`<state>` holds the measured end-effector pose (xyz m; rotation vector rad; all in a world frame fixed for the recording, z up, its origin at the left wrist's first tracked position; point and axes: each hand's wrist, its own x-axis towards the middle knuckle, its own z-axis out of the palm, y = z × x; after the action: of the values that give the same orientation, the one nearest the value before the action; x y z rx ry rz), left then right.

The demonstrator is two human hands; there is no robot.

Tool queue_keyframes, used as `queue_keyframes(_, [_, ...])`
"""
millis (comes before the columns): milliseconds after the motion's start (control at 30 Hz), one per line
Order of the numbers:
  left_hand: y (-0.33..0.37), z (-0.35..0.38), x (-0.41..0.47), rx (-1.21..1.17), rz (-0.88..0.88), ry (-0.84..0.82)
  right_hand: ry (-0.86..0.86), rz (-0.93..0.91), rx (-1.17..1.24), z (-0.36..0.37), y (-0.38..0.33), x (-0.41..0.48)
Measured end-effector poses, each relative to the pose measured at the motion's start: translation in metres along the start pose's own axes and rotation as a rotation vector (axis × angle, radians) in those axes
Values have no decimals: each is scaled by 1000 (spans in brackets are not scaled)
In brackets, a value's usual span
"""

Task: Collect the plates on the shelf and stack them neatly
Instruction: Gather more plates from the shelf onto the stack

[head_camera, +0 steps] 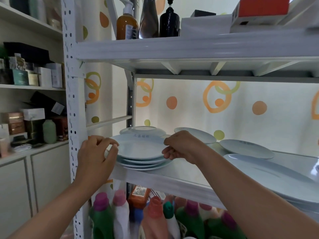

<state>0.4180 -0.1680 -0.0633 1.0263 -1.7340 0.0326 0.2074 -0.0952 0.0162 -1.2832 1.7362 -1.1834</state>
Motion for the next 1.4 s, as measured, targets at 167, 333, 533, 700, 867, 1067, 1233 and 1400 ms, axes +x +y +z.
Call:
queue_keyframes(167, [49,14,7,-93,100,11,37,-30,22,-20,-2,-5])
queue_keyframes(333, [120,43,10,-154,201,-76,109,-72,8,-51,-1,-15])
queue_keyframes(533, [188,89,24,-237,148,-282,246,-66,-22,-108,16,-27])
queue_keyframes(700, [233,129,28,-264,98,-474,374,-12,-20,-163,41,-34])
queue_keyframes(867, [260,176,31,-304,71,-668,536,48,-55,-210,66,-29])
queue_keyframes(1067, [259,223,39,-338,-20,-843,700,146,-222,-260,95,-6])
queue_keyframes(1233, [252,248,47,-420,-163,-950,625,313,-235,-285,112,19])
queue_keyframes(1400, [248,269,43,-475,-172,-986,430,481,-249,-295,126,28])
